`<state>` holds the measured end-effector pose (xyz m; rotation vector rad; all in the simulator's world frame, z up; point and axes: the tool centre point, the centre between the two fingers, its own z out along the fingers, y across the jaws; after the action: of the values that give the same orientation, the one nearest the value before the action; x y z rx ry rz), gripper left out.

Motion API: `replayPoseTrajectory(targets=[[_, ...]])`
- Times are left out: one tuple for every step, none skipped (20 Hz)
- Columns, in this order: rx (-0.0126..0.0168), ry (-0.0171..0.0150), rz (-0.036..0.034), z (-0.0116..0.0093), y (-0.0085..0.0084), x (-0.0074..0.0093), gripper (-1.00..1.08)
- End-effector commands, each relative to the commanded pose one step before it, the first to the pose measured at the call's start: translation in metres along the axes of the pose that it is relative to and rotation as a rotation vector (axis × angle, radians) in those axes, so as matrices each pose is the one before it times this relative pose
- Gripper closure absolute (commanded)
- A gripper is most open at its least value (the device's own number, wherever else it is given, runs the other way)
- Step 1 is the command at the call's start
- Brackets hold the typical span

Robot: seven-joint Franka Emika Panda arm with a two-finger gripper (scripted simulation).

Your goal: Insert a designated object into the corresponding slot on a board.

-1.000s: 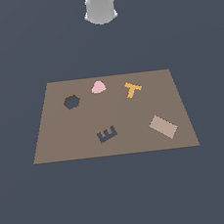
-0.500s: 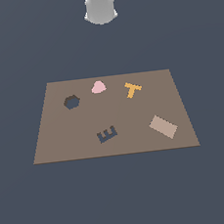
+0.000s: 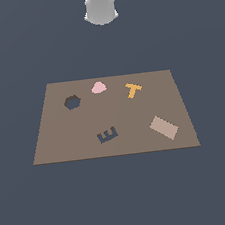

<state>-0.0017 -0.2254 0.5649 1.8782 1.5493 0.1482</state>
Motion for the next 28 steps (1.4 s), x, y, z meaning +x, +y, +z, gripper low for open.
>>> replayPoseTrajectory(targets=[[0.00561, 0.02529, -0.08707, 0.0096, -0.01003, -0.01339, 1.08], [0.00406, 0.01202, -0.03493, 0.00599, -0.00488, -0.00372, 1.08], [0.00474, 0.01293, -0.03559, 0.00699, -0.00522, -0.00287, 1.08], [0.00536, 0.01388, -0.0363, 0.00797, -0.00548, -0.00197, 1.08], [0.0059, 0.01484, -0.03707, 0.00893, -0.00565, -0.00103, 1.08], [0.00636, 0.01581, -0.03789, 0.00986, -0.00575, -0.00007, 1.08], [0.00675, 0.01679, -0.03877, 0.01076, -0.00576, 0.00091, 1.08], [0.00707, 0.01777, -0.03968, 0.01164, -0.00569, 0.0019, 1.08], [0.00732, 0.01876, -0.04064, 0.01249, -0.00553, 0.0029, 1.08], [0.00749, 0.01972, -0.04164, 0.01331, -0.00528, 0.00388, 1.08], [0.00759, 0.02068, -0.04268, 0.01409, -0.00495, 0.00486, 1.08], [0.00763, 0.02161, -0.04375, 0.01484, -0.00454, 0.00581, 1.08], [0.0076, 0.02252, -0.04484, 0.01556, -0.00405, 0.00673, 1.08], [0.00752, 0.02341, -0.04597, 0.01624, -0.00349, 0.00761, 1.08], [0.00738, 0.02426, -0.04711, 0.01688, -0.00285, 0.00844, 1.08], [0.00718, 0.02508, -0.04828, 0.01749, -0.00215, 0.00923, 1.08], [0.00686, 0.02557, -0.0489, 0.01785, -0.00138, 0.00984, 1.08], [0.00638, 0.02547, -0.04848, 0.01779, -0.00057, 0.01014, 1.08], [0.00586, 0.02513, -0.0477, 0.01756, 0.00021, 0.01027, 1.08], [0.00534, 0.02468, -0.04679, 0.01725, 0.00093, 0.01029, 1.08], [0.00484, 0.02414, -0.04577, 0.01687, 0.00158, 0.0102, 1.08], [0.00435, 0.02353, -0.04464, 0.01643, 0.00217, 0.01003, 1.08], [0.00389, 0.02283, -0.04339, 0.01593, 0.00268, 0.00978, 1.08], [0.00346, 0.02207, -0.04205, 0.01539, 0.00312, 0.00947, 1.08], [0.00305, 0.02126, -0.0406, 0.0148, 0.00348, 0.0091, 1.08], [0.00267, 0.02039, -0.03906, 0.01418, 0.00377, 0.0087, 1.08], [0.00233, 0.01948, -0.03743, 0.01353, 0.00398, 0.00826, 1.08], [0.00201, 0.01853, -0.03572, 0.01285, 0.00412, 0.0078, 1.08]])
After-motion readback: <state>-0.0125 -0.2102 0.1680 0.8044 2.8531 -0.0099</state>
